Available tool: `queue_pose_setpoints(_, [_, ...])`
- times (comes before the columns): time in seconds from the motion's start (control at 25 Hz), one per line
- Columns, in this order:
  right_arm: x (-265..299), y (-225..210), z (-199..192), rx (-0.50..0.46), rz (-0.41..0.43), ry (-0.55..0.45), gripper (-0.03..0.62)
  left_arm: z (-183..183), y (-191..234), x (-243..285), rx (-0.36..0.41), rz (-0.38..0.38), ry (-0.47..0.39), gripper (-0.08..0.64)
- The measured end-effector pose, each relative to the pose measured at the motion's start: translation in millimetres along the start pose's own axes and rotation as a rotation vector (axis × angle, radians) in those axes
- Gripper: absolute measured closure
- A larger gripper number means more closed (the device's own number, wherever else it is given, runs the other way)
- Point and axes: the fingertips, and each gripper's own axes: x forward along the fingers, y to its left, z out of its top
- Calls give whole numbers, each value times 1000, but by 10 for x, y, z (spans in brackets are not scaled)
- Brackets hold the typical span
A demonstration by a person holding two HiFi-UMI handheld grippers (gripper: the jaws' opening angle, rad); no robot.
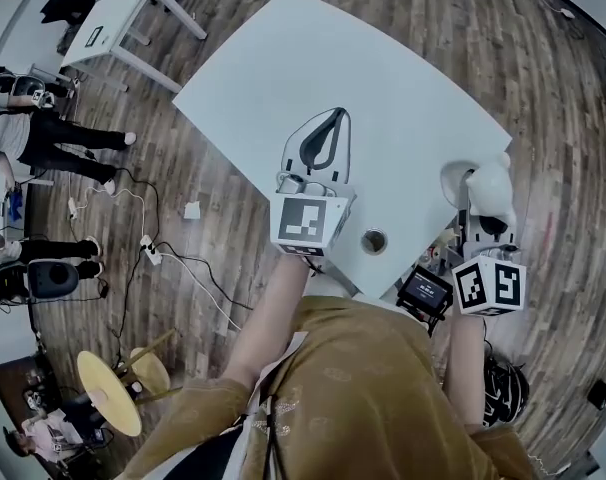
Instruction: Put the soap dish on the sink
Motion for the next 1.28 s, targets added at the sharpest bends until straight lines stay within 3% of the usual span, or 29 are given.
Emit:
queue_pose_setpoints(0.28, [281, 143, -211, 58, 41, 46, 440, -150, 150, 183, -14, -3, 31, 551])
queue_pose_setpoints(0.56, [478, 313, -776, 144, 97, 174, 442, -424, 172, 303, -35, -15, 73, 552])
queue_pose_setpoints(0.76, [498, 413, -1181, 320, 130, 266, 442, -593, 208, 278, -49, -8, 107, 552])
queue_pose_setpoints(1.04, [578, 266, -1778, 643, 64, 369, 442, -780, 246, 306, -69, -15, 141, 552])
queue_pose_setpoints(1.28, [639, 115, -2057, 745, 31, 424, 442, -865, 208, 402, -76, -26, 159, 552])
